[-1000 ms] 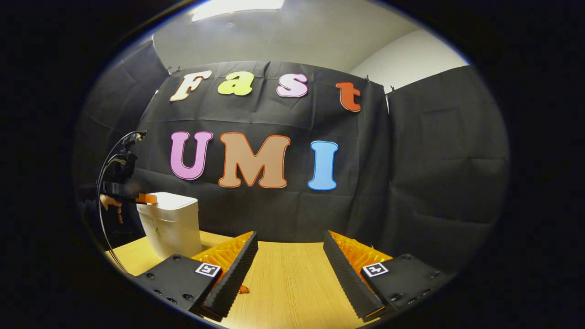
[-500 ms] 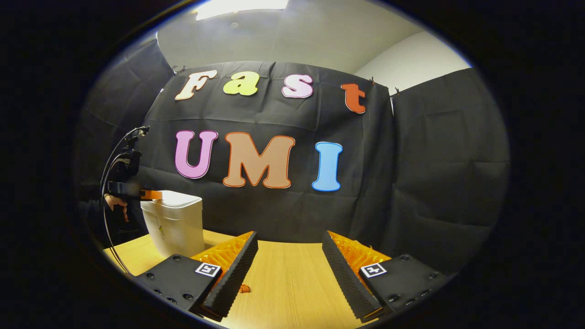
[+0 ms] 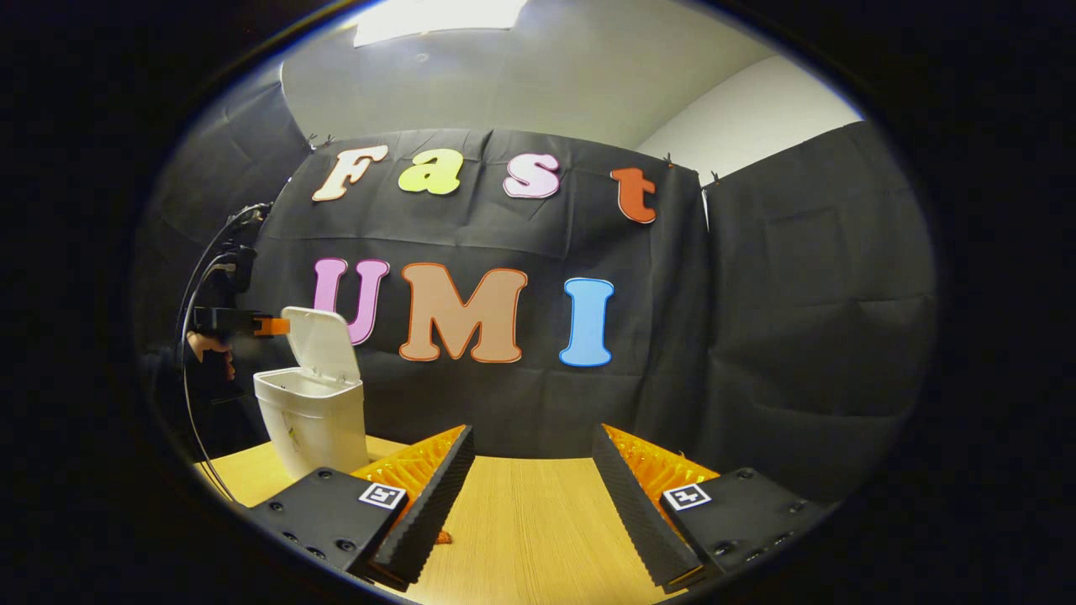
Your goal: Press the lid of the desktop garbage bin to open it, pick up the crumpled paper on the desktop and throw it into the bin, then pick up the pop can on the desktop and drop it into the bin, and finally close the garbage bin lid.
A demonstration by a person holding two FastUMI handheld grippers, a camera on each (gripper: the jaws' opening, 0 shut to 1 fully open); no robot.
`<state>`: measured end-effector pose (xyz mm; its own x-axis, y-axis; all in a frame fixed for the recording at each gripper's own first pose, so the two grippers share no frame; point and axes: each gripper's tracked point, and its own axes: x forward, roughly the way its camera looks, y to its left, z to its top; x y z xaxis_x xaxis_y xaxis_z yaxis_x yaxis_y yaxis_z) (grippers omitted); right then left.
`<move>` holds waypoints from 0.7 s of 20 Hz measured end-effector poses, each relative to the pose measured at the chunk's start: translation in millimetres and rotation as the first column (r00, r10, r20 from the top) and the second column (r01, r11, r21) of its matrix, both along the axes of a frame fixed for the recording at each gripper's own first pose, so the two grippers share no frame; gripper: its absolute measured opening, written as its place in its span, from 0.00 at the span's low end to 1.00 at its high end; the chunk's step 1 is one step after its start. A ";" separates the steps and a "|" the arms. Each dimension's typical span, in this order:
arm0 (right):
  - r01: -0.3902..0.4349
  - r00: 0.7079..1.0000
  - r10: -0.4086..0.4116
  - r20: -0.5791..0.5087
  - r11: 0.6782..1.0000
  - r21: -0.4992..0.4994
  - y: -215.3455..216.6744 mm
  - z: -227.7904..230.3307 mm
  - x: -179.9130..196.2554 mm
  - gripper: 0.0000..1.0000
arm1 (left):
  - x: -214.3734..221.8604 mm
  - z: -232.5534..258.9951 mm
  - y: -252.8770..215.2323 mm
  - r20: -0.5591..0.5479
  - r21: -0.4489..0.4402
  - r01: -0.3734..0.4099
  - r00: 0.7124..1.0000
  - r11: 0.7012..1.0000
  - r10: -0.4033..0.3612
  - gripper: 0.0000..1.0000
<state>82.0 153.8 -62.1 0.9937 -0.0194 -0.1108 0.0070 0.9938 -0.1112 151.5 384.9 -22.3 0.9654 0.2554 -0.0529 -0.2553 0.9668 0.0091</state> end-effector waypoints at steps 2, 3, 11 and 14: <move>-0.010 1.000 0.010 0.010 1.000 0.010 -2.1 4.1 -1.4 0.95 | -15.1 15.4 -15.7 0.018 0.014 0.012 1.000 1.000 -0.013 0.35; -0.017 1.000 0.016 0.016 1.000 0.014 -3.5 5.6 -3.4 0.95 | -22.4 22.8 -25.8 0.030 0.021 0.024 0.999 0.999 -0.024 0.37; -0.076 0.996 0.073 0.052 0.995 0.059 -28.3 22.1 -13.6 0.98 | -96.6 76.9 -119.2 0.143 0.083 0.066 0.987 0.994 -0.077 0.87; -0.092 0.995 0.088 0.052 0.993 0.079 -41.8 24.1 -13.4 0.95 | -122.0 71.4 -150.3 0.142 0.061 0.067 0.987 0.996 -0.075 0.90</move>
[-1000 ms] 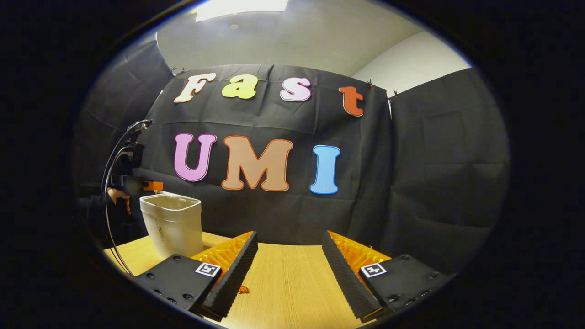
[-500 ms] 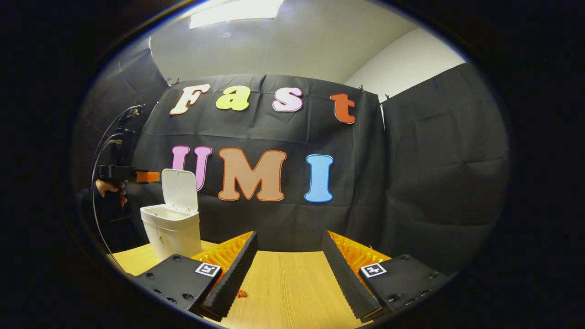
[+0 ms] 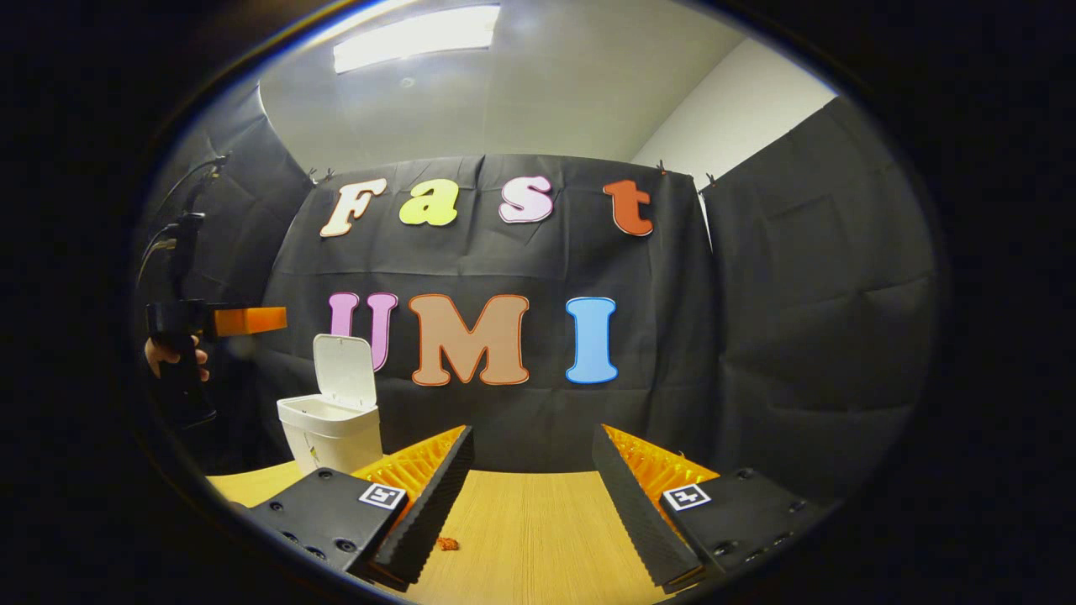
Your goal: Press the lid of the desktop garbage bin to open it, pick up the crumpled paper on the desktop and throw it into the bin, then pick up the pop can on the desktop and drop it into the bin, and finally close the garbage bin lid.
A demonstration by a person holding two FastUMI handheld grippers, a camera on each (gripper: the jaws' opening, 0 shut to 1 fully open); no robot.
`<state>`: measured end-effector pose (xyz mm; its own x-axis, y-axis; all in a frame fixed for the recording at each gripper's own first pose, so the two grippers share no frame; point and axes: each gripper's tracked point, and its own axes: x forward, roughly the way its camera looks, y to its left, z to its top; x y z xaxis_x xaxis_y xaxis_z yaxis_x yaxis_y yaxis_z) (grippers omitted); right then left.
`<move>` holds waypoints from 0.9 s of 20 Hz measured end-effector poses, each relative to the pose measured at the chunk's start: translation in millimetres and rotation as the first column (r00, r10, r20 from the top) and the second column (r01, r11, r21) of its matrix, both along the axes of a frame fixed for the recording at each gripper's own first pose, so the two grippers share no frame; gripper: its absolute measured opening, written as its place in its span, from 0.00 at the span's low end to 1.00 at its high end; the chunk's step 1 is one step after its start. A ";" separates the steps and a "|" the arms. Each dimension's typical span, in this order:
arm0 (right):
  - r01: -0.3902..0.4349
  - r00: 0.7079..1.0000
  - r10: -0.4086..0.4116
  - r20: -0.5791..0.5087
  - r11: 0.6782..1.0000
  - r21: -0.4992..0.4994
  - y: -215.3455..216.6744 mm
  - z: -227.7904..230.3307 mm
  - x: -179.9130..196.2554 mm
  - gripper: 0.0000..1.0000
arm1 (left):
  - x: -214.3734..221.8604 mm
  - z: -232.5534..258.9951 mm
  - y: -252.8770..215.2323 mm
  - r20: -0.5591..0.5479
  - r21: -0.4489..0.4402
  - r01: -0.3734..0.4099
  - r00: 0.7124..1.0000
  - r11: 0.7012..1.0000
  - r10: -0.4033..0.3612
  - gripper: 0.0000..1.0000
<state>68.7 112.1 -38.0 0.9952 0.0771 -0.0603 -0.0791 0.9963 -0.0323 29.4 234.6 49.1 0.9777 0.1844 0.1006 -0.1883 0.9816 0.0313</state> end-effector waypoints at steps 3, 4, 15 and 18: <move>-0.023 1.000 0.024 -0.007 1.000 0.008 -10.2 -2.3 -0.9 0.95 | -23.0 -23.1 -25.3 -0.030 -0.029 -0.009 1.000 1.000 0.008 0.91; -0.036 0.999 0.036 -0.014 0.999 0.006 -11.4 -4.9 -1.3 0.95 | -30.8 -31.8 -31.9 -0.044 -0.039 -0.015 0.999 0.999 0.014 0.91; -0.236 0.942 0.226 -0.249 0.972 -0.013 51.3 -110.8 30.9 0.95 | -86.8 -77.1 -62.8 -0.092 -0.130 -0.050 0.995 0.990 0.038 0.93; -0.285 0.913 0.259 -0.315 0.958 -0.037 81.3 -147.3 57.3 0.95 | -92.0 -79.8 -50.5 -0.110 -0.115 -0.070 0.992 0.991 0.057 0.93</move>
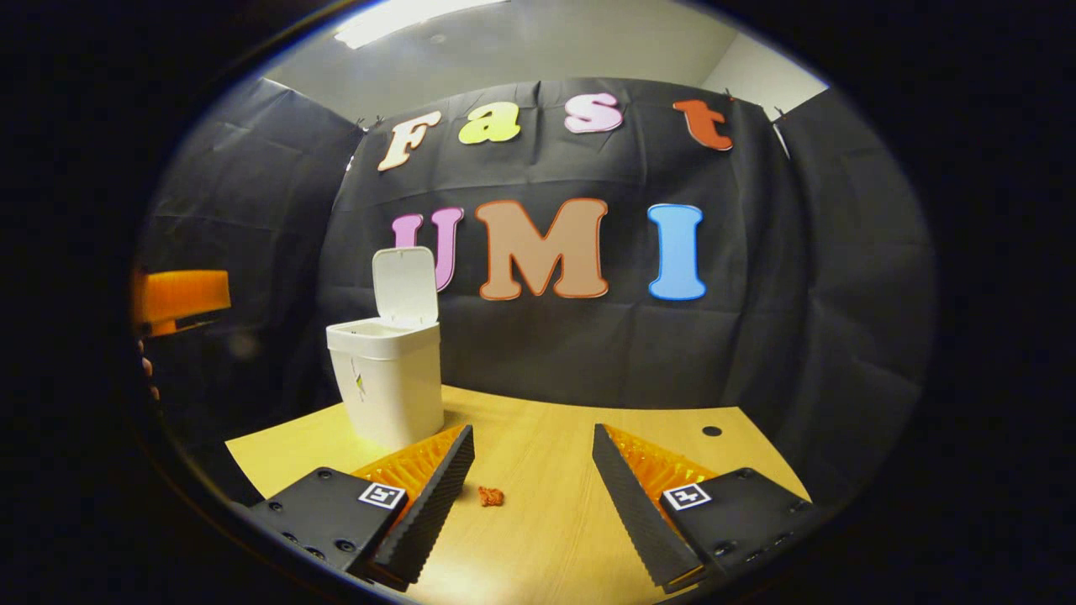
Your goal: Press the lid of the desktop garbage bin to open it, pick up the crumpled paper on the desktop and throw it into the bin, then pick up the pop can on the desktop and drop it into the bin, and finally close the garbage bin lid.
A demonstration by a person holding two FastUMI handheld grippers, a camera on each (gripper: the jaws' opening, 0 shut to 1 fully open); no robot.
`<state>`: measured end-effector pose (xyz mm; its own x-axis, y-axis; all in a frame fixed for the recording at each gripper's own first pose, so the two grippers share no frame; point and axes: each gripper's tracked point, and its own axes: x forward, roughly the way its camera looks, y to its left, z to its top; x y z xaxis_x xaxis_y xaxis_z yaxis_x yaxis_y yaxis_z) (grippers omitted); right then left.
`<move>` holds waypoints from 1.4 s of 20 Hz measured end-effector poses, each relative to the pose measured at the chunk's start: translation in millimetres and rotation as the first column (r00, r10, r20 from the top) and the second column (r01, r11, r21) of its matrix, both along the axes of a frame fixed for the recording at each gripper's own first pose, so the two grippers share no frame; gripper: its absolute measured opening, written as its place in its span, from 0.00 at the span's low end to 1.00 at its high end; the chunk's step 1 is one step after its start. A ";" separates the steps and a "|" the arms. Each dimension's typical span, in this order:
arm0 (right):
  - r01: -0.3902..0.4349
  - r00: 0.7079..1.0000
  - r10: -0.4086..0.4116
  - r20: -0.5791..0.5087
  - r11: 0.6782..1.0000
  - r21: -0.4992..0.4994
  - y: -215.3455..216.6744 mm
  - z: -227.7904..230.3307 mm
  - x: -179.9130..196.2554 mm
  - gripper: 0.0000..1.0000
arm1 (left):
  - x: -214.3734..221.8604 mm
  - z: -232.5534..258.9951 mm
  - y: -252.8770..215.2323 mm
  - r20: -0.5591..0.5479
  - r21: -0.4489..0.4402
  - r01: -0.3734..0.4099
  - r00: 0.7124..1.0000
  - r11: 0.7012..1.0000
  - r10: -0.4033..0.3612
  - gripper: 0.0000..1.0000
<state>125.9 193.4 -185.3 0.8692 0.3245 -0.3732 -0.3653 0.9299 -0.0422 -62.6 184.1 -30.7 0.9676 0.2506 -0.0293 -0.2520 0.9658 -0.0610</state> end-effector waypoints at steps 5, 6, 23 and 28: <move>-0.052 0.989 0.040 -0.143 0.995 -0.081 37.4 -78.5 34.5 0.95 | -2.1 -8.1 16.9 -0.035 0.015 -0.001 0.999 1.000 0.002 0.93; -0.060 0.985 0.044 -0.164 0.994 -0.093 43.3 -91.0 40.2 0.95 | -2.8 -9.3 20.5 -0.040 0.016 -0.002 0.999 1.000 0.003 0.92; -0.119 0.875 -0.010 -0.484 0.965 -0.235 81.5 -262.6 81.4 0.78 | -4.3 -40.0 89.5 -0.153 0.044 -0.065 0.986 0.997 0.071 0.93; -0.138 0.875 0.012 -0.484 0.964 -0.226 84.6 -265.3 80.5 0.55 | 0.8 -45.0 91.8 -0.163 0.038 -0.049 0.985 0.998 0.055 0.93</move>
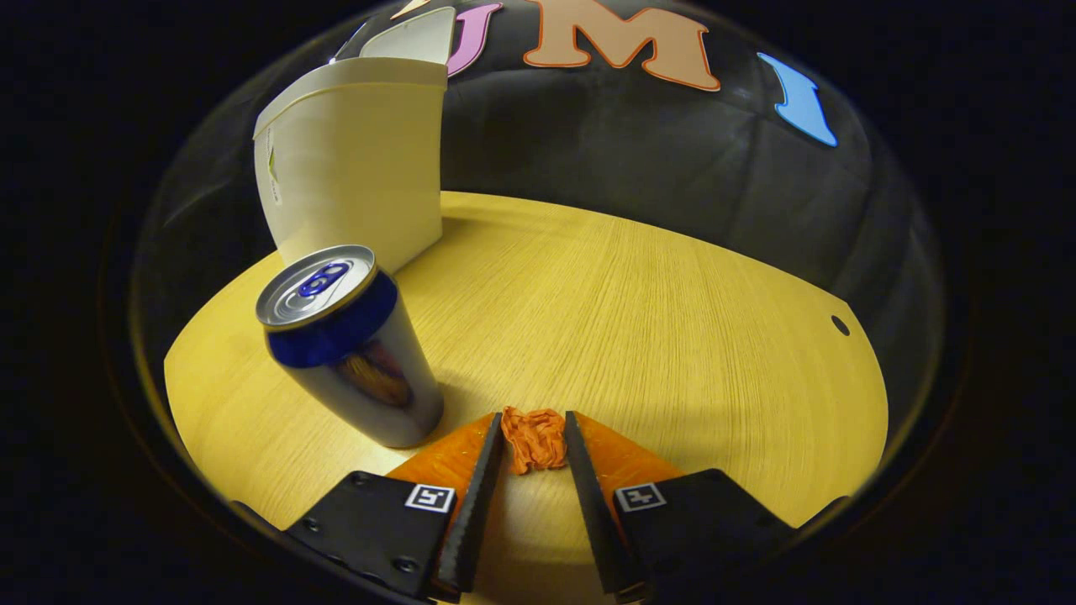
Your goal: Press the lid of the desktop garbage bin to open it, pick up the crumpled paper on the desktop and throw it into the bin, then pick up the pop can on the desktop and drop it into the bin, and finally close the garbage bin lid.
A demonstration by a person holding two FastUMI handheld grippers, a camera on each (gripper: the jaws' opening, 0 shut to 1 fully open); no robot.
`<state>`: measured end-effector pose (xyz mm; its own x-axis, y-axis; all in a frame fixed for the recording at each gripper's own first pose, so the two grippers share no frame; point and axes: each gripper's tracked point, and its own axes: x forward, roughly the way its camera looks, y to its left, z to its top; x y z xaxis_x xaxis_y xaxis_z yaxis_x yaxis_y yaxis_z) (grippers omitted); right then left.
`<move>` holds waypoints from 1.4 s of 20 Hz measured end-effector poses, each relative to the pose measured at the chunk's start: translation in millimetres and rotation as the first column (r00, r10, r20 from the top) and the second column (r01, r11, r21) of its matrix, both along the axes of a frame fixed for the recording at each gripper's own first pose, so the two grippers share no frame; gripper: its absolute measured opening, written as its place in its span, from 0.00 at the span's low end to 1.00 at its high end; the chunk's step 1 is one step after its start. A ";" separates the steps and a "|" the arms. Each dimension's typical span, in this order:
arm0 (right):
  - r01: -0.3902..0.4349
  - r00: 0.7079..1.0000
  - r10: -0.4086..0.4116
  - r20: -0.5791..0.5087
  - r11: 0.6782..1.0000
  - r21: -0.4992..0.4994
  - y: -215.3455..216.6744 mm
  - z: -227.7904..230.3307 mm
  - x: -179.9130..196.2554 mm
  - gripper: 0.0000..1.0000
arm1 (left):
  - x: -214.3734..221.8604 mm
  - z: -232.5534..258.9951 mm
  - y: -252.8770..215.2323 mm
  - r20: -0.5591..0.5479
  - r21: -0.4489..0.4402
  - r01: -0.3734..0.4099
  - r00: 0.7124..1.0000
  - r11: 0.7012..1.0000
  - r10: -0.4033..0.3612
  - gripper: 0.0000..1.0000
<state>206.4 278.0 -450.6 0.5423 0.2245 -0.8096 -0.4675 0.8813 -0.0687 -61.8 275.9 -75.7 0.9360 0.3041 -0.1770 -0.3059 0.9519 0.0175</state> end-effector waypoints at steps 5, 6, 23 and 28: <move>-0.008 0.999 0.008 0.033 1.000 0.016 0.2 16.1 -3.2 0.37 | 5.2 1.5 -4.5 0.012 -0.011 0.017 1.000 1.000 -0.017 0.93; -0.005 0.999 0.003 0.053 0.999 0.043 0.2 31.3 -3.9 0.37 | 6.1 1.2 -6.5 0.015 -0.013 0.023 1.000 1.000 -0.022 0.93; -0.286 0.859 0.038 0.511 0.863 0.416 123.9 337.0 26.7 0.36 | 11.9 5.8 -13.5 0.071 -0.048 0.085 0.994 0.995 -0.082 0.92; -0.321 0.873 0.083 0.480 0.840 0.437 213.6 331.1 58.7 0.36 | -5.0 -5.2 15.4 0.040 -0.053 0.045 0.998 0.998 -0.043 0.94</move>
<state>265.1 491.6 -119.5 0.6987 0.6677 -0.2570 -0.6657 0.7383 0.1085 -66.8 291.3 -80.9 0.9548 0.2531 -0.1558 -0.2629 0.9637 -0.0455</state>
